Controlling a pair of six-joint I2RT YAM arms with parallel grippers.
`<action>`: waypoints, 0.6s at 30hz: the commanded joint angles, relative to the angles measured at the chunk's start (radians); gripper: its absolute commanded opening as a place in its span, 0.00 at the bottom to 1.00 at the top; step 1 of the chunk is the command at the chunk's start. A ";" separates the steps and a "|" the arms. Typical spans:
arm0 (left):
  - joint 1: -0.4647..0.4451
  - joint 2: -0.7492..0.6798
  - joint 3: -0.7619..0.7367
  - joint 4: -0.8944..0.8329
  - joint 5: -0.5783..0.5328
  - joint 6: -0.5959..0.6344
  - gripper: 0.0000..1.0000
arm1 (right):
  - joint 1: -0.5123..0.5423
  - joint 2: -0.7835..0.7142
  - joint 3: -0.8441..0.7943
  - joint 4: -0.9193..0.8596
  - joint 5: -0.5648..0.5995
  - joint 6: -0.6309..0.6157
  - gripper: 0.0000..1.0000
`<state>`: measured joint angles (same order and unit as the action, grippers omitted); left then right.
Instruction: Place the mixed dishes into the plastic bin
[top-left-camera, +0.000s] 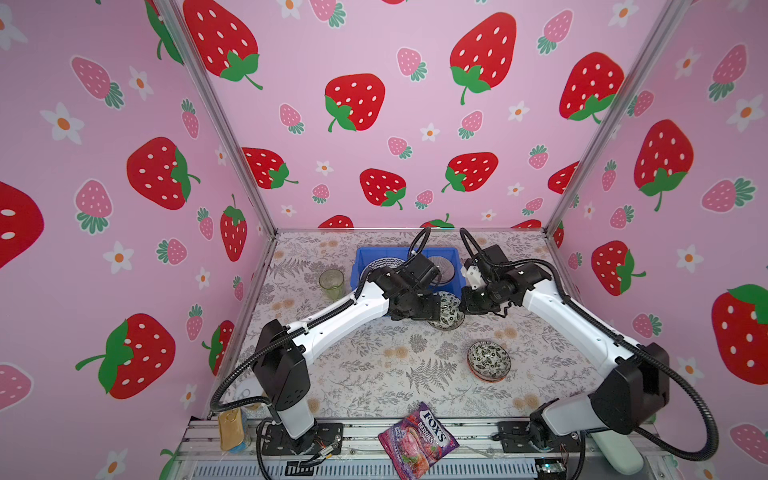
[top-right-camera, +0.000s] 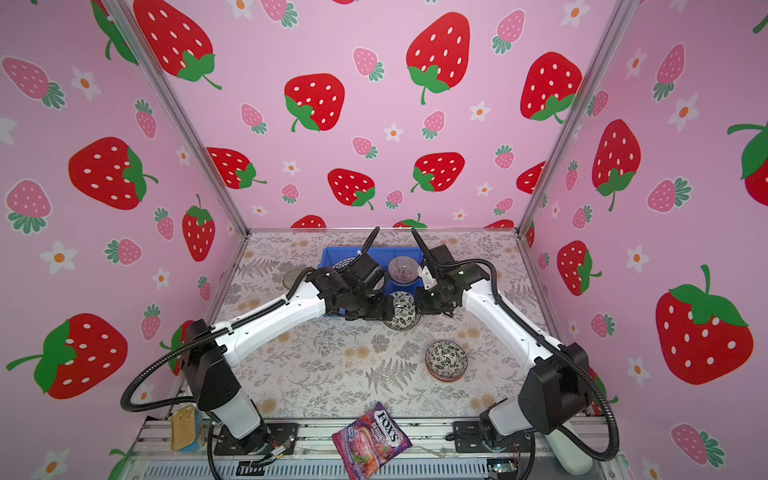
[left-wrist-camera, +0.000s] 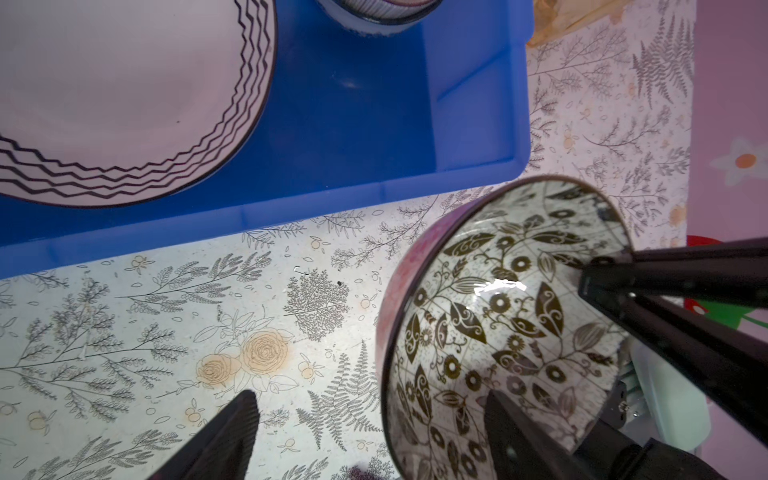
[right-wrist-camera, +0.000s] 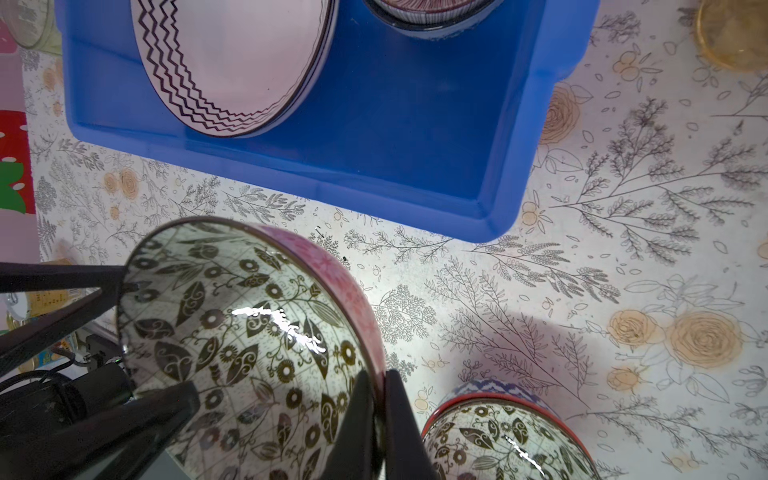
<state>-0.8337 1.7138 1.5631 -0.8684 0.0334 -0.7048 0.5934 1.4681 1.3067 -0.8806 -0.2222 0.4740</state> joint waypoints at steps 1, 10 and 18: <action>0.011 -0.005 0.028 -0.060 -0.056 -0.007 0.84 | 0.013 0.000 0.042 0.017 -0.029 -0.005 0.01; 0.033 0.016 0.031 -0.065 -0.048 0.005 0.64 | 0.033 -0.018 0.008 0.034 -0.044 0.018 0.01; 0.039 0.046 0.037 -0.049 -0.017 0.015 0.41 | 0.042 -0.032 -0.011 0.054 -0.060 0.040 0.01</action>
<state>-0.8001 1.7504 1.5642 -0.8967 0.0154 -0.6975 0.6270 1.4708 1.3041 -0.8536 -0.2520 0.4965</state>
